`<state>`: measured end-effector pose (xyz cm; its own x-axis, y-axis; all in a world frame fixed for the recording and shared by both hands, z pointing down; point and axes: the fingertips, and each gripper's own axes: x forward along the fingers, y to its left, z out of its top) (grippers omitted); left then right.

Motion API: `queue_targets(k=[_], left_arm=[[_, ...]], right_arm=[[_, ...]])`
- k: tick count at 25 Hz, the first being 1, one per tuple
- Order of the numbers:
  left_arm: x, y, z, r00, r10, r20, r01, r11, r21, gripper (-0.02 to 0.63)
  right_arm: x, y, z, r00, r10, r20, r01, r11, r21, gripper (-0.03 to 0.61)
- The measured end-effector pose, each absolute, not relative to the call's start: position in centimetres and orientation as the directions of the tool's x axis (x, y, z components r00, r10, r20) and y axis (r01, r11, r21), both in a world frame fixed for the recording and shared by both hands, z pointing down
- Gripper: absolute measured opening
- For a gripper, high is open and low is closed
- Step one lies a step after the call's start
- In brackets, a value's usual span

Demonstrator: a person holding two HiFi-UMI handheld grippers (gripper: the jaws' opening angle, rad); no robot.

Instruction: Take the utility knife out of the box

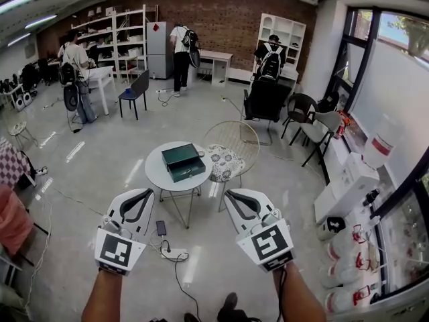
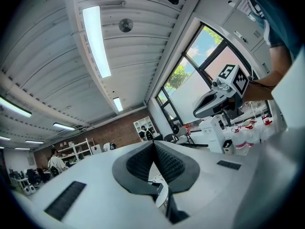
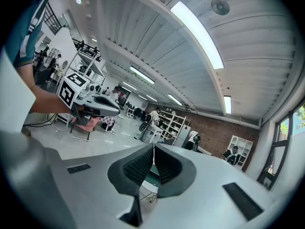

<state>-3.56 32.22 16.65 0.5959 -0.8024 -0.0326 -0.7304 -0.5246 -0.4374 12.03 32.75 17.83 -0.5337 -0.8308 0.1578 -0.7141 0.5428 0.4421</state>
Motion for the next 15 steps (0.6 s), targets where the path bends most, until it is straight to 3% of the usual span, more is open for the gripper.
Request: queue_targets(k=[15], left_arm=[[2.0, 19.6, 18.6, 0.516, -0.857, 0.011, -0.767, -0.468, -0.439, 0.018]], right_arm=[[16.6, 18.3, 19.4, -0.624, -0.762, 0.175, -0.671, 0.636, 0.381, 0.038]])
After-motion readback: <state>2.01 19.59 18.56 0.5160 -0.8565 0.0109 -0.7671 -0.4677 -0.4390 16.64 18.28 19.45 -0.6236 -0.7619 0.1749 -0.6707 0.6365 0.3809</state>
